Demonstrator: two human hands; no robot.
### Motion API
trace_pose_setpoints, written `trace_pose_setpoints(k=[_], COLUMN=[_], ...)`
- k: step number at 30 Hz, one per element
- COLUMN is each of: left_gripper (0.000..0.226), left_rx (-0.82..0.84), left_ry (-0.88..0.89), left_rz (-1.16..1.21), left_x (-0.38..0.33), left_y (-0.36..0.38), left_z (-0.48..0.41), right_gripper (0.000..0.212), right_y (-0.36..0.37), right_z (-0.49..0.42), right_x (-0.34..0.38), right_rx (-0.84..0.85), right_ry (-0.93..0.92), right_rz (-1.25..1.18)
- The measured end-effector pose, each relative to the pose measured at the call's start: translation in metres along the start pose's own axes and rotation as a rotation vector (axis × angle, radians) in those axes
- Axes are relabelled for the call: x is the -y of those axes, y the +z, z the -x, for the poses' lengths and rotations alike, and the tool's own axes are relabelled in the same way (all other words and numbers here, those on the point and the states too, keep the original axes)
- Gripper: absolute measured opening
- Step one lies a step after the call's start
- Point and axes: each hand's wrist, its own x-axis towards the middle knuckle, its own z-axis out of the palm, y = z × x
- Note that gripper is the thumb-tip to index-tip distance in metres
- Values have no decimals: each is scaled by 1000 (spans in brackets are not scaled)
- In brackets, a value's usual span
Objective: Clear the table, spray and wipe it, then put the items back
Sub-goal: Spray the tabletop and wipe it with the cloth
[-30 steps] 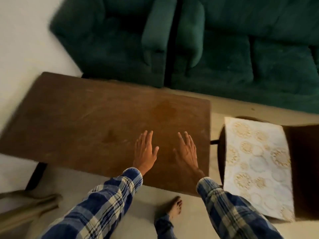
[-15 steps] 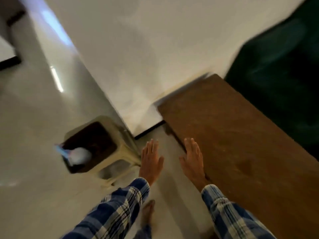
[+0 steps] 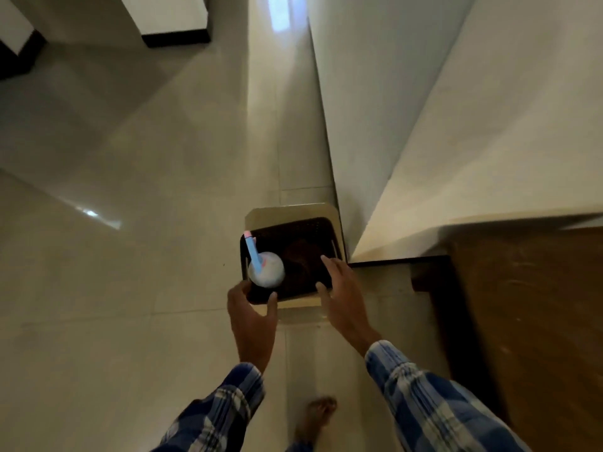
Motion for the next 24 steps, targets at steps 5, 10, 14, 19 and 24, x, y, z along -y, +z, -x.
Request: trace_pose_setpoints(k=[5, 10, 14, 19, 24], left_gripper=[86, 75, 59, 43, 27], left_rx=[99, 160, 115, 72, 62], left_ry=[85, 149, 264, 260, 358], left_rz=[117, 263, 279, 361, 398], left_x=[21, 23, 25, 23, -8], left_y=[18, 42, 52, 63, 52], left_z=[-57, -87, -101, -114, -113], right_gripper=[68, 79, 63, 25, 37], right_y=[30, 57, 77, 82, 42], right_z=[-59, -94, -104, -113, -90], right_x=[3, -5, -12, -18, -3], right_rx=[120, 319, 278, 151, -97], right_ry=[0, 35, 22, -34, -35], right_rz=[177, 370, 465, 361, 42])
